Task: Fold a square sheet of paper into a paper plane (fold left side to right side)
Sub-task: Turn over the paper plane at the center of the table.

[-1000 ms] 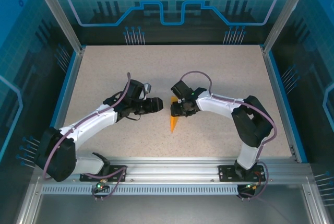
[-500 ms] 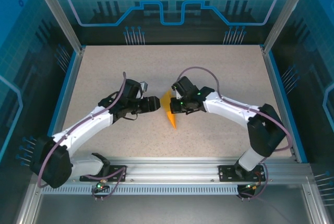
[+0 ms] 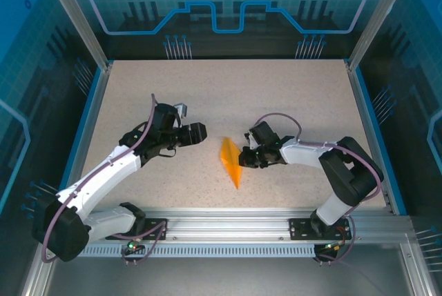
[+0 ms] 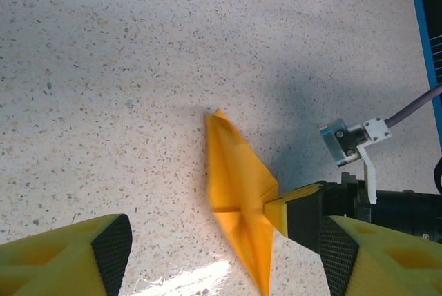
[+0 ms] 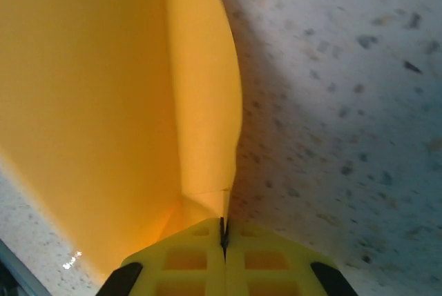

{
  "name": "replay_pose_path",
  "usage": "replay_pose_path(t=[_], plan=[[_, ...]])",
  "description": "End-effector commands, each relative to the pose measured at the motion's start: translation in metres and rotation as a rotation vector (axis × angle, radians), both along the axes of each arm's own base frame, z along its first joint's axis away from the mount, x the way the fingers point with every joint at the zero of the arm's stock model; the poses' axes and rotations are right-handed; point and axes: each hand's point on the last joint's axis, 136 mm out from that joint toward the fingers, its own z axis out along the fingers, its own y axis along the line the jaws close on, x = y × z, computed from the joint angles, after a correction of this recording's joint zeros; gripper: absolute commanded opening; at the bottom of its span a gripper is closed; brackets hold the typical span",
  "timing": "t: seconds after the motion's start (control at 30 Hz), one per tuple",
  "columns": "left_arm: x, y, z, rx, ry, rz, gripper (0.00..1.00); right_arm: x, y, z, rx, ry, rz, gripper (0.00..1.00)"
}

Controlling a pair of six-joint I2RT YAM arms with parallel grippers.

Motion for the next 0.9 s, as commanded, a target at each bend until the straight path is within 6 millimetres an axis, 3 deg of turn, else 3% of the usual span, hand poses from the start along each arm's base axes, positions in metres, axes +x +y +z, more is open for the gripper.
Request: replay_pose_path(t=[0.0,0.1,0.27,0.43,0.57,0.7,0.87], plan=[[-0.001,0.005,-0.001,0.011,0.005,0.01,0.76,0.012,0.004,0.016,0.05,-0.061,-0.004,0.0],[-0.001,0.005,-0.002,0.01,0.009,0.014,0.76,0.011,-0.006,0.017,0.012,-0.073,-0.005,0.02],[-0.001,0.004,-0.003,0.008,0.011,0.011,0.77,0.012,-0.018,0.015,-0.049,-0.078,-0.009,0.13],[-0.001,0.003,-0.001,0.01,0.007,0.004,0.77,0.014,-0.027,0.026,-0.122,-0.104,-0.002,0.32],[0.0,0.004,0.002,0.015,-0.009,0.0,0.79,0.014,-0.039,0.048,-0.228,-0.162,0.027,0.39],[0.001,0.005,0.007,0.012,-0.032,-0.001,0.84,0.004,-0.025,0.069,-0.251,-0.199,0.107,0.46],[0.0,0.006,0.008,0.006,-0.043,0.003,0.86,-0.014,-0.003,0.059,-0.242,-0.149,0.178,0.52]])
